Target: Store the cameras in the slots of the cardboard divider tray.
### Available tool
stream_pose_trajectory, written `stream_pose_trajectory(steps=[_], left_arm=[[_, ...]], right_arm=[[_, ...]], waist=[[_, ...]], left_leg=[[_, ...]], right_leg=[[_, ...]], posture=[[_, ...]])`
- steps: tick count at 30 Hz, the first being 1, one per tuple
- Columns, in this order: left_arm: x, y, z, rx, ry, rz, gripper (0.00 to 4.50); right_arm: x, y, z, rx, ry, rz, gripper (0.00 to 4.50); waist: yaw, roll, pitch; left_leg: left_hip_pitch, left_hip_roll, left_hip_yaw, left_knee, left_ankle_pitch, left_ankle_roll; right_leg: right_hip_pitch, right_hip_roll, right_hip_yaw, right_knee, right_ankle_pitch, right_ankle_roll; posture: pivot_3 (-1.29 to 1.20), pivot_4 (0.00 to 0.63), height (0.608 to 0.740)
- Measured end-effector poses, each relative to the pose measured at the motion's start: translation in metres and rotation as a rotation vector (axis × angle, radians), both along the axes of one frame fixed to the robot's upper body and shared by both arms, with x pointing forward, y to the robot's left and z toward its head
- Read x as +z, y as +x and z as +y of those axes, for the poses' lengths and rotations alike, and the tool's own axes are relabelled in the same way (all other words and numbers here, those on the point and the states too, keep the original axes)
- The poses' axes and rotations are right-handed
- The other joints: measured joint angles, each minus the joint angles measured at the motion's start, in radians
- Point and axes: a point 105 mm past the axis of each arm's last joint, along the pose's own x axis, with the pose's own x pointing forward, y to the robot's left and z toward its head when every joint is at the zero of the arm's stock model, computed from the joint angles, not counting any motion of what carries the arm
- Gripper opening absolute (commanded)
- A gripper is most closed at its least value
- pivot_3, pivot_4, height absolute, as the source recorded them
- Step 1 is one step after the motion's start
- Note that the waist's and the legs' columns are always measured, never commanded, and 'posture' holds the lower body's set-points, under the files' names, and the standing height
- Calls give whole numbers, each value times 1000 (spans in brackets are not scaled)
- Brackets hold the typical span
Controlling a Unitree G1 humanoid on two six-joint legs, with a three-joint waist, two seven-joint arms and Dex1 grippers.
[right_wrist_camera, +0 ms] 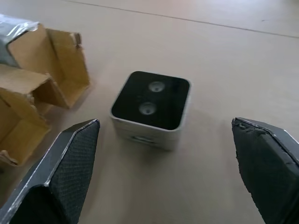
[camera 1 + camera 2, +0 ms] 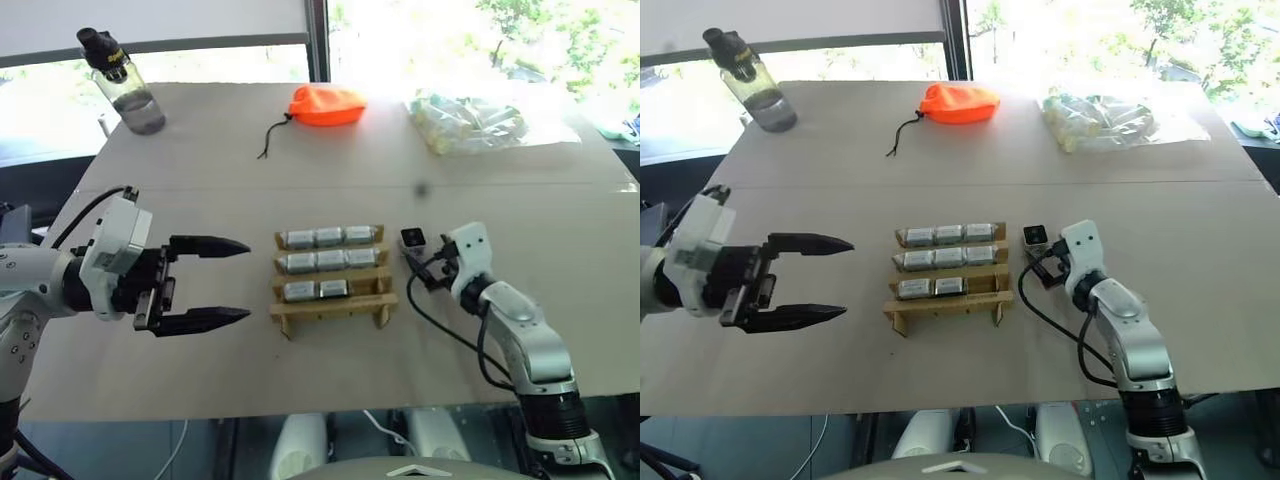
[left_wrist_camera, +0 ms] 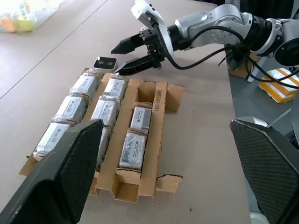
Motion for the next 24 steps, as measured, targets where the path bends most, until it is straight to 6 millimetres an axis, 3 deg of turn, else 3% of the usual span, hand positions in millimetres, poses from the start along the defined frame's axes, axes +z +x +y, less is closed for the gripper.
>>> stream_pose_trajectory(steps=[16,21,22,24], left_arm=[[0,0,1,3,1,-1,4500],[0,1,1,4,0,-2,4500],[0,1,1,3,1,-2,4500],[0,1,1,4,0,-3,4500]], right_arm=[[-2,10,7,-70,20,-17,4475],[-3,10,9,-67,25,-13,2179],[-3,10,9,-68,25,-14,1889],[-3,10,9,-67,23,-17,1880]], waist=[[-1,0,0],[-1,0,0],[-1,0,0],[-1,0,0]], left_leg=[[0,0,0,0,0,0],[0,0,0,0,0,0],[0,0,0,0,0,0],[0,0,0,0,0,0]], right_leg=[[0,0,0,0,0,0],[0,0,0,0,0,0],[0,0,0,0,0,0],[0,0,0,0,0,0]], posture=[[0,150,740],[0,150,740],[0,150,740],[0,150,740]])
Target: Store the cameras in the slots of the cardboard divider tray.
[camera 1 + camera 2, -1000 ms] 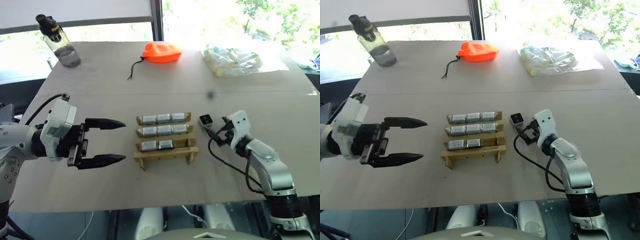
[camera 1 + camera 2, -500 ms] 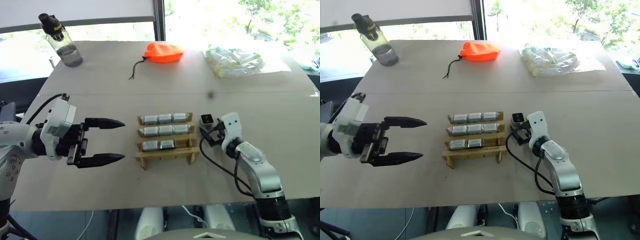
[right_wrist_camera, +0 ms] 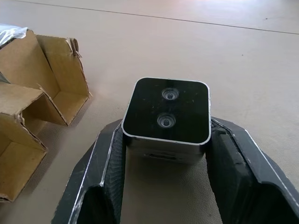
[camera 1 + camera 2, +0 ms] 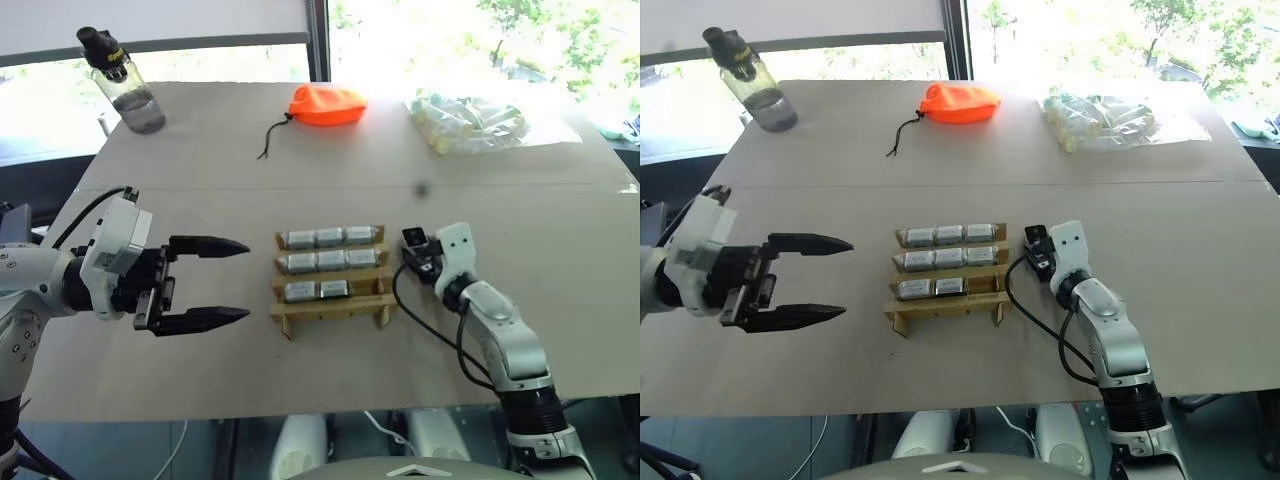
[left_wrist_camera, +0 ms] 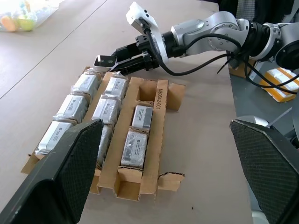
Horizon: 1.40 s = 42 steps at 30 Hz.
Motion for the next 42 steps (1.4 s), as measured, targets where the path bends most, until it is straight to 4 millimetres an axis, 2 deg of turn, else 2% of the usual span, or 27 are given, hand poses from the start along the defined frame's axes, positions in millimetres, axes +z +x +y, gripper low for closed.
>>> stream_pose_trajectory(steps=[6,9,11,13,15,17,19,23,26,30,34,42], left_arm=[[10,5,-4,9,-49,-34,4500],[18,10,-12,2,-101,-38,4500],[22,16,-23,-30,-143,-43,4500],[22,21,-28,-36,-159,-31,4500],[21,37,-43,-39,-187,-15,4500],[9,52,-61,-46,-153,32,4500],[-2,62,-77,-60,-140,73,4500],[-14,78,-93,-47,-102,119,4500],[-21,85,-98,-32,-76,135,4500],[-25,87,-100,-30,-77,157,4500],[-27,83,-103,-108,-29,187,4500],[-25,81,-104,-173,1,198,4500]], right_arm=[[5,-7,-7,52,-44,-31,1880],[15,-12,-20,141,-200,-116,1880],[32,-13,-24,226,-333,-233,1880],[42,-14,-20,270,-360,-292,1880],[59,-20,-6,420,-469,-420,1880],[80,-27,11,555,-580,-583,1880],[89,-34,20,647,-707,-706,1880],[85,-37,25,732,-881,-835,1880],[82,-41,32,772,-940,-921,1880],[82,-46,36,792,-976,-997,1880],[79,-53,44,825,-1010,-1075,1880],[71,-61,53,882,-1019,-1117,1880]], waist=[[2,0,0],[3,0,0],[3,0,0],[1,-1,0],[3,0,0],[3,-1,0],[4,-1,0],[4,-4,1],[4,-4,1],[5,-4,1],[5,-4,1],[5,-4,1]], left_leg=[[0,0,0,0,0,0],[0,-1,0,1,0,0],[0,-1,0,1,0,0],[1,-2,0,1,0,0],[1,-2,-1,1,0,0],[1,-2,-1,2,0,0],[0,-2,-1,2,0,0],[-2,-2,0,2,0,0],[-3,-2,0,2,0,0],[-2,-1,0,3,0,0],[-1,-2,0,4,0,0],[-2,-2,0,4,0,0]], right_leg=[[0,0,0,0,0,0],[0,-1,0,0,0,0],[0,0,0,0,0,0],[1,2,0,0,0,0],[1,3,0,1,0,0],[2,4,0,1,0,0],[1,4,0,0,0,0],[0,3,0,-1,0,0],[-1,2,0,-1,0,0],[-1,2,0,1,0,0],[0,2,0,1,0,0],[0,1,0,1,0,0]], posture=[[0,150,740],[0,150,740],[0,150,740],[0,150,740],[0,150,740],[0,150,740],[0,150,740],[0,150,740],[0,150,740],[0,150,740],[0,150,740],[0,150,740]])
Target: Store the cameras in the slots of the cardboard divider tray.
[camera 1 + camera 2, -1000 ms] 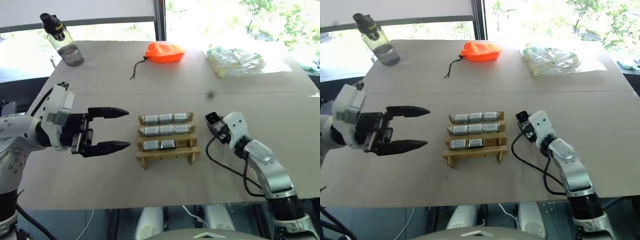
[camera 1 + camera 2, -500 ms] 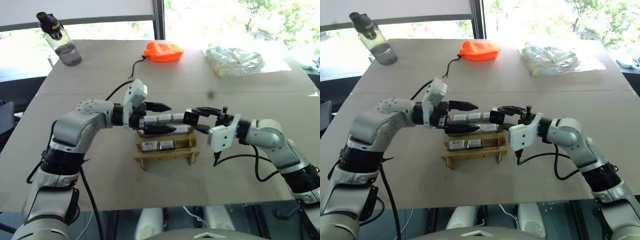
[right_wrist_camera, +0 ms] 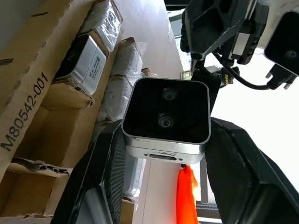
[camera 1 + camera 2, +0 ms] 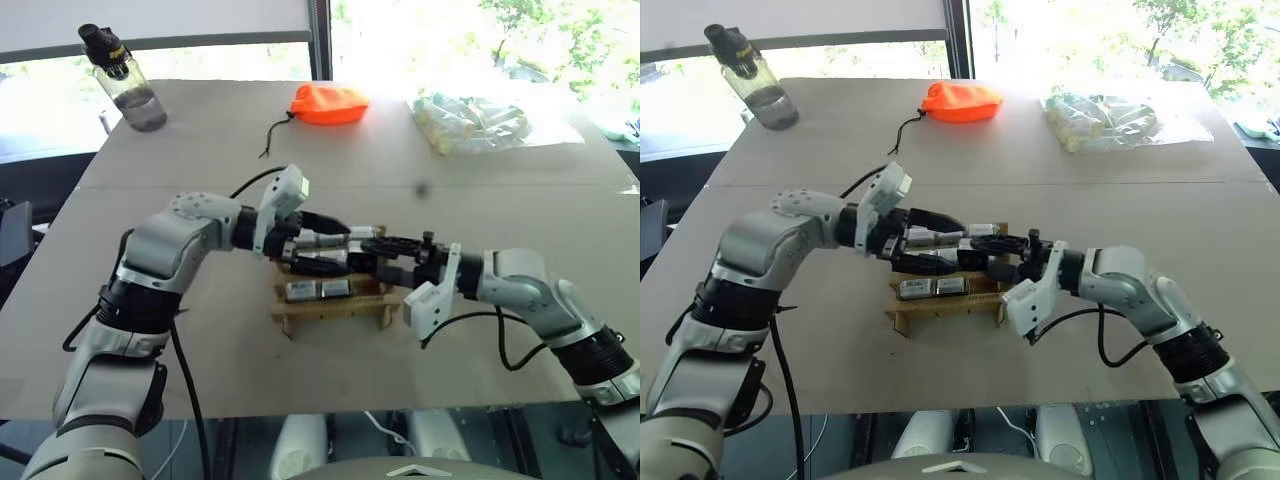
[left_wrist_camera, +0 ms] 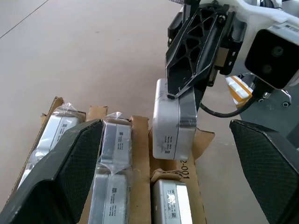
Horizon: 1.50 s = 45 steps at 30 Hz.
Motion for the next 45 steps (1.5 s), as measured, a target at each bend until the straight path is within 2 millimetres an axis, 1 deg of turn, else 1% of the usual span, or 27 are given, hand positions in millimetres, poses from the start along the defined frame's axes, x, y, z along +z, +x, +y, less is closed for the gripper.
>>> stream_pose_trajectory(steps=[3,4,6,7,8,9,13,14,23,25,26,27,28,29,30,32,36,39,40,43,44,45], left_arm=[[-1,-3,2,-32,28,5,4500],[-1,-4,3,-38,37,5,4256],[-2,-5,4,-49,46,9,3945],[-3,-6,3,-56,48,13,3547],[-4,-6,2,-58,48,17,2972],[-4,-6,2,-60,46,19,2664],[-5,-5,1,-53,47,29,779],[-5,-5,1,-52,49,27,613],[-5,-4,0,-60,66,22,615],[-5,-4,0,-61,71,17,615],[-5,-4,-1,-65,71,15,615],[-7,-5,-3,-79,72,20,615],[-8,-6,-5,-90,69,23,615],[-9,-6,-5,-91,69,24,615],[-9,-5,-5,-92,65,23,615],[-9,-5,-6,-96,62,16,615],[-7,-5,-8,-107,55,-1,615],[-5,-5,-9,-103,47,-12,615],[-5,-5,-9,-101,47,-15,615],[-3,-10,-14,-125,39,-34,615],[-2,-15,-16,-140,26,-35,615],[-2,-18,-16,-143,17,-30,615]], right_arm=[[-2,1,0,9,-10,-4,1880],[-2,1,0,11,-12,-6,1880],[-2,0,0,15,-14,-6,1880],[-3,0,0,17,-16,-5,1880],[-4,0,0,20,-22,-2,1880],[-4,-1,1,23,-26,1,1880],[-7,-4,3,42,-32,13,1880],[-7,-4,3,43,-31,17,1880],[-7,-4,2,47,-45,20,1880],[-7,-4,2,46,-49,23,2890],[-7,-3,2,43,-53,26,3076],[-7,-2,2,37,-54,30,3542],[-7,-2,2,33,-54,32,3866],[-7,-2,2,33,-53,33,4325],[-4,-2,3,29,-28,54,4460],[-2,-3,2,22,-3,91,4460],[-1,-11,-4,-4,37,250,4460],[-1,-19,-24,-80,105,465,4460],[0,-20,-29,-99,129,513,4460],[10,-25,-47,-162,253,697,4460],[8,-31,-60,-203,280,807,4460],[1,-35,-74,-256,290,914,4460]], waist=[[0,0,0],[0,0,0],[0,0,0],[0,0,0],[0,0,0],[0,0,0],[0,0,0],[0,0,0],[0,0,0],[0,0,0],[1,0,0],[1,0,0],[2,0,0],[1,0,0],[1,0,0],[1,0,0],[5,0,0],[14,0,0],[17,0,0],[23,0,0],[26,0,0],[27,-1,0]], left_leg=[[0,0,0,0,0,0],[0,0,0,0,0,0],[0,0,0,0,0,0],[0,0,0,0,0,0],[0,0,0,0,0,0],[0,0,0,0,0,0],[0,0,0,0,0,0],[0,0,0,0,0,0],[0,0,0,0,0,0],[0,0,0,0,0,0],[0,0,0,0,0,0],[0,0,0,0,0,0],[0,0,0,0,0,0],[0,0,0,0,0,0],[0,0,0,0,0,0],[0,0,-1,0,0,0],[0,0,-2,0,0,0],[-1,0,-2,1,0,0],[-1,0,-2,1,0,0],[0,0,-3,1,0,1],[0,0,-4,0,0,1],[0,0,-5,1,0,1]], right_leg=[[0,0,0,0,0,0],[0,0,0,0,0,0],[0,0,0,0,0,0],[0,0,0,0,0,0],[0,0,0,0,0,0],[0,0,0,0,0,0],[0,0,0,0,0,0],[0,0,0,0,0,0],[0,0,0,0,0,0],[0,0,0,0,0,0],[0,0,0,0,0,0],[0,0,0,0,0,0],[0,0,0,0,0,0],[0,0,0,0,0,0],[0,0,0,0,0,0],[0,0,0,0,0,0],[0,-1,-1,0,0,0],[1,-2,-1,0,0,0],[1,-2,-1,0,0,0],[2,-1,-2,0,0,0],[2,-2,-2,0,0,0],[3,-2,-2,-1,0,0]], posture=[[0,150,740],[0,150,740],[0,150,740],[0,150,740],[0,150,740],[0,150,740],[0,150,740],[0,150,740],[0,150,740],[0,150,740],[0,150,740],[0,150,740],[0,150,740],[0,150,740],[0,150,740],[0,150,740],[0,150,740],[0,150,740],[0,150,740],[0,150,740],[0,150,740],[0,150,740]])
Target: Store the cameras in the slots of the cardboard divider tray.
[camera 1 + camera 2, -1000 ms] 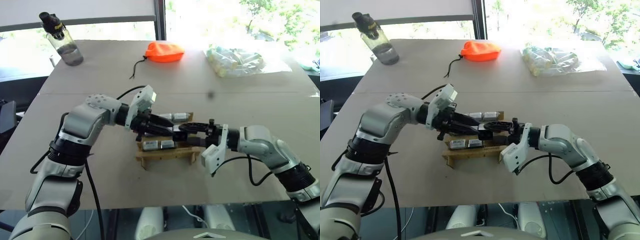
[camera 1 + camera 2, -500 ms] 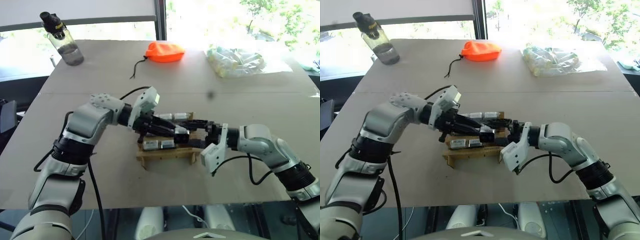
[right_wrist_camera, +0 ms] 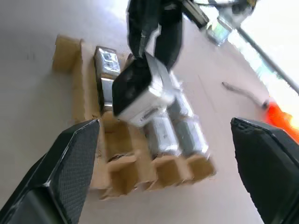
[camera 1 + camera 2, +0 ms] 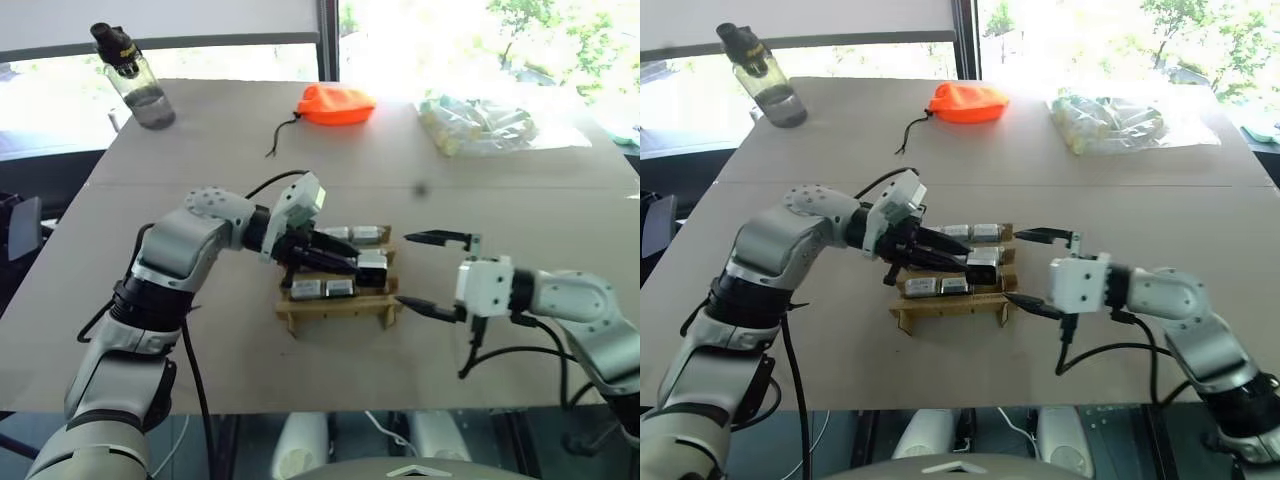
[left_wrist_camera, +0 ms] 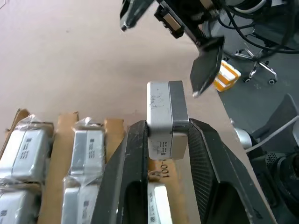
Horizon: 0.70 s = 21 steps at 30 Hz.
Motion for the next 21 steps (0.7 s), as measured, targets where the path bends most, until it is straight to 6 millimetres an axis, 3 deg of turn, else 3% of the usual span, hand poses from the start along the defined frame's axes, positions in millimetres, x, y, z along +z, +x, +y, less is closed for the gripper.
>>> stream_pose_trajectory(steps=[3,8,21], left_arm=[[-4,-4,-2,8,-9,-4,615],[-1,1,-14,61,-82,-53,615],[-33,2,-9,131,-9,-143,615]], right_arm=[[-8,-5,-22,-82,83,183,4460],[-39,-22,-63,-151,151,461,4460],[-33,-33,-89,-16,240,519,4460]], waist=[[0,0,0],[1,0,0],[1,0,0]], left_leg=[[1,-1,0,0,0,0],[3,-1,-2,1,-2,4],[4,-1,-2,2,-2,4]], right_leg=[[1,0,0,0,0,0],[4,0,0,-1,0,0],[6,1,1,-1,0,0]], posture=[[0,150,740],[0,150,740],[0,150,740]])
